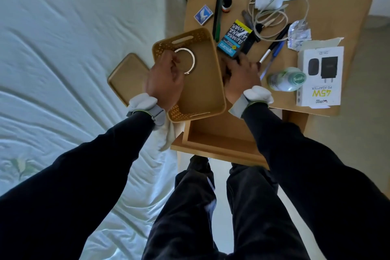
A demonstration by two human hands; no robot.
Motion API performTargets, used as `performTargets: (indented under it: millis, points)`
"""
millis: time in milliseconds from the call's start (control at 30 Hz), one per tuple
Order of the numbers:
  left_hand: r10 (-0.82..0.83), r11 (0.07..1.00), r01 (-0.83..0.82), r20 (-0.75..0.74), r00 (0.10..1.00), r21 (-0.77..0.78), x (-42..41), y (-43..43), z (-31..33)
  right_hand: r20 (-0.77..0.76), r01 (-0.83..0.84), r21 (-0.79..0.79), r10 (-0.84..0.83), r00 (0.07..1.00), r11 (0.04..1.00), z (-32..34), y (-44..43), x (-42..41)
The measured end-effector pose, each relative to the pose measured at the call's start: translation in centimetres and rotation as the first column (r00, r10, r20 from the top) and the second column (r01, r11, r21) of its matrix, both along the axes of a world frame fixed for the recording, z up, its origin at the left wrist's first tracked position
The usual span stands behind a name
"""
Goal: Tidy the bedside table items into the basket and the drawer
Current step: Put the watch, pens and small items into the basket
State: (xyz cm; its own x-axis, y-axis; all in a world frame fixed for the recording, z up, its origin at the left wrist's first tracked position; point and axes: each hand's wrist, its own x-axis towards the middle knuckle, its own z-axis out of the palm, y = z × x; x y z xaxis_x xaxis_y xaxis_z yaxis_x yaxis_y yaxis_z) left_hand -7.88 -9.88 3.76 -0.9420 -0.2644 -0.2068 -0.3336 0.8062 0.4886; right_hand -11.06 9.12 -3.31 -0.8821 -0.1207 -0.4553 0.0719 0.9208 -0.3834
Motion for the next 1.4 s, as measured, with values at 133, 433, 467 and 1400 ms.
performTargets:
  millis: [133,433,467,1400]
  points:
    - [-0.187,0.982,0.187,0.004,0.982,-0.017,-1.3,2.6,-0.8,-0.014,0.042,0.045,-0.041,0.999,0.998,-0.9,0.8,1.3]
    - [-0.547,0.741,0.496,0.021,0.837,-0.452,-6.9,7.4,-2.6,-0.063,0.233,-0.027,-0.234,0.970,0.972,-1.6,-0.1,1.3]
    - [-0.573,0.700,0.531,0.066,0.817,-0.477,-7.8,8.1,-2.9,-0.065,0.262,-0.012,-0.262,0.963,0.965,-1.6,-0.2,0.9]
    - [0.014,0.999,-0.017,0.067,0.998,0.051,0.4,4.8,-0.6,0.012,0.365,-0.116,-0.366,0.930,0.924,-0.9,0.2,0.8]
